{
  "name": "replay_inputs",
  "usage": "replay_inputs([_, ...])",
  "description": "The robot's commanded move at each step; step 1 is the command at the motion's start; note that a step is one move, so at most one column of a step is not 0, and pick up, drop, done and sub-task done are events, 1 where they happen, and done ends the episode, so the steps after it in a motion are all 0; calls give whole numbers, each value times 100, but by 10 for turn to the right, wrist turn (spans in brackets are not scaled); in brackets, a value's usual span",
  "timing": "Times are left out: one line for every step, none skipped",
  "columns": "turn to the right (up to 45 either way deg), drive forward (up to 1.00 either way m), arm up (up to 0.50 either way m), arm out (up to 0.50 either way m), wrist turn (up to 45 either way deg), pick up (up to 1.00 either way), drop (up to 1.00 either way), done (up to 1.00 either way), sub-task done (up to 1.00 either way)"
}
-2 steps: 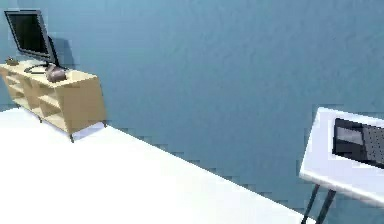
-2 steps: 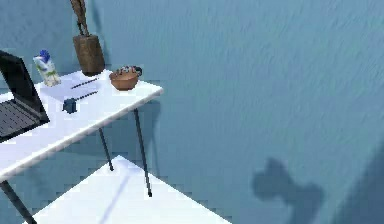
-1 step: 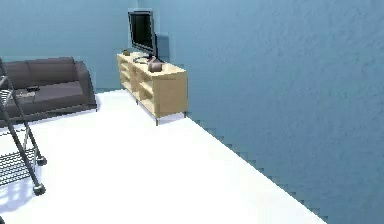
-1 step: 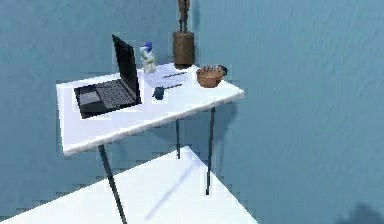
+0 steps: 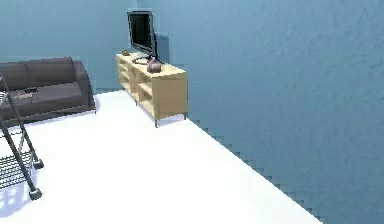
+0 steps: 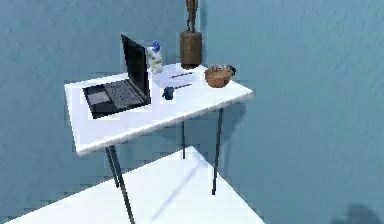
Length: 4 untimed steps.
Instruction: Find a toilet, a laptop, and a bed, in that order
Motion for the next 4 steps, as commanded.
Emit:
replay_inputs([-450,0,0,0,0,0,0,0,0])
replay_inputs([-450,0,0,0,0,0,0,0,0])
replay_inputs([-270,0,0,0,0,0,0,0,0])
replay_inputs([0,100,0,0,0,0,0,0,0])
